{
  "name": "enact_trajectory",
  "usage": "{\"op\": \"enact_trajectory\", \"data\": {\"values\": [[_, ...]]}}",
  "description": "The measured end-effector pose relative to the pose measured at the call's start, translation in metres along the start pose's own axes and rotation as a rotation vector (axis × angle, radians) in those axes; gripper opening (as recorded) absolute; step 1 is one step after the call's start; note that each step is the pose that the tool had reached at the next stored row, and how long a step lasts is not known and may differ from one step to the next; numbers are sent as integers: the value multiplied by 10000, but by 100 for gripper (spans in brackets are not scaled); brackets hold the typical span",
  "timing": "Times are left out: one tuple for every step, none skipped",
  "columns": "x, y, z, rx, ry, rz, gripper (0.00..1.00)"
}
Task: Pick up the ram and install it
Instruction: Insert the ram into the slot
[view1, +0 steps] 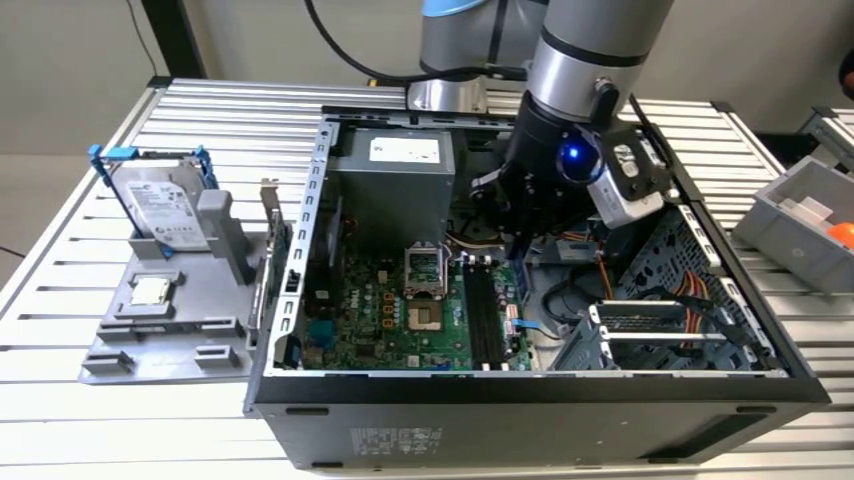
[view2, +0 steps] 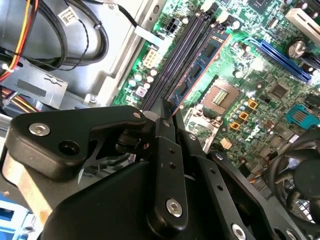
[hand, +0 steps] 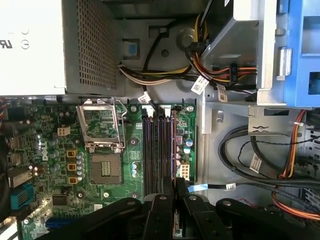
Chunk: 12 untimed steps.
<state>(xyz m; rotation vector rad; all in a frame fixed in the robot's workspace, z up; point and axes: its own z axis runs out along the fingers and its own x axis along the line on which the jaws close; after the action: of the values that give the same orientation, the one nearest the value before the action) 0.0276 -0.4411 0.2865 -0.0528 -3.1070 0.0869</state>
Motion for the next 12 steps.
{"op": "enact_trajectory", "data": {"values": [[-9,2,4,-1,0,-1,0],[-14,4,8,0,0,0,0],[-17,6,13,0,0,0,0],[-19,8,19,1,0,1,0],[-21,10,25,2,0,2,0],[-23,12,32,2,0,1,0],[-26,13,38,3,0,0,0],[-26,14,44,6,0,1,0],[-27,15,50,9,1,1,0],[-27,15,53,10,1,1,0],[-27,15,53,14,1,0,0],[-27,15,55,12,1,0,0]]}}
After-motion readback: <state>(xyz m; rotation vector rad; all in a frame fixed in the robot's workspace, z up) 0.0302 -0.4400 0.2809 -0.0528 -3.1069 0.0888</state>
